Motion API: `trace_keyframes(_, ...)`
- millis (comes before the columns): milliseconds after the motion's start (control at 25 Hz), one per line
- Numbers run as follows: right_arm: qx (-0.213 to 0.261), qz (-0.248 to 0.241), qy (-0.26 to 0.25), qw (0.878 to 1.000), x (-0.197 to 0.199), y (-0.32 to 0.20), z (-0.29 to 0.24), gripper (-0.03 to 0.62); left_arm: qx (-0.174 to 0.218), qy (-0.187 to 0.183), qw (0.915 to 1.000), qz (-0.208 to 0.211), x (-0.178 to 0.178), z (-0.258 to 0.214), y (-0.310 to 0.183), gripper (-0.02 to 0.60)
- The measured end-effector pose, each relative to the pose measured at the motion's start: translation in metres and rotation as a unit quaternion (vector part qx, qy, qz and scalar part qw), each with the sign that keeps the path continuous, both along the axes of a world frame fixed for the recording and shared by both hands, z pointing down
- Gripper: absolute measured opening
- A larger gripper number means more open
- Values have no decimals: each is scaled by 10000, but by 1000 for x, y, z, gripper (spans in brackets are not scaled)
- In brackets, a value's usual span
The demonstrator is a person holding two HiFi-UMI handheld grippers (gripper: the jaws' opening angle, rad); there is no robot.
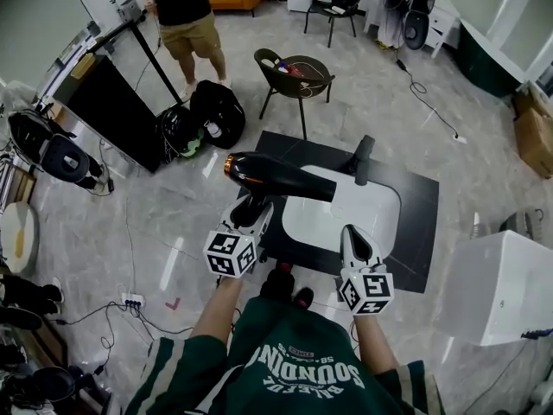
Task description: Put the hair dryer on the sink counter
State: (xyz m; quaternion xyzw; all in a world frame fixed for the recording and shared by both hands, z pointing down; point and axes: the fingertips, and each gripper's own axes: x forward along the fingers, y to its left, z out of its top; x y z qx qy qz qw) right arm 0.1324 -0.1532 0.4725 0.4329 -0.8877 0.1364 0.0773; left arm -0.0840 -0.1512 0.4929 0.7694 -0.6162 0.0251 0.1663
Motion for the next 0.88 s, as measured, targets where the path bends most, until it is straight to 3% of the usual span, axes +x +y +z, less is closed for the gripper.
trace_keyframes(400, -155, 179, 82, 9997, -21, -70, 9, 44, -179, 108, 9995, 232, -14, 33, -66, 192)
trace_keyframes(880, -420, 325, 181, 9984, -30, -107, 36, 44, -396, 223, 9980, 439, -19, 62, -121, 192)
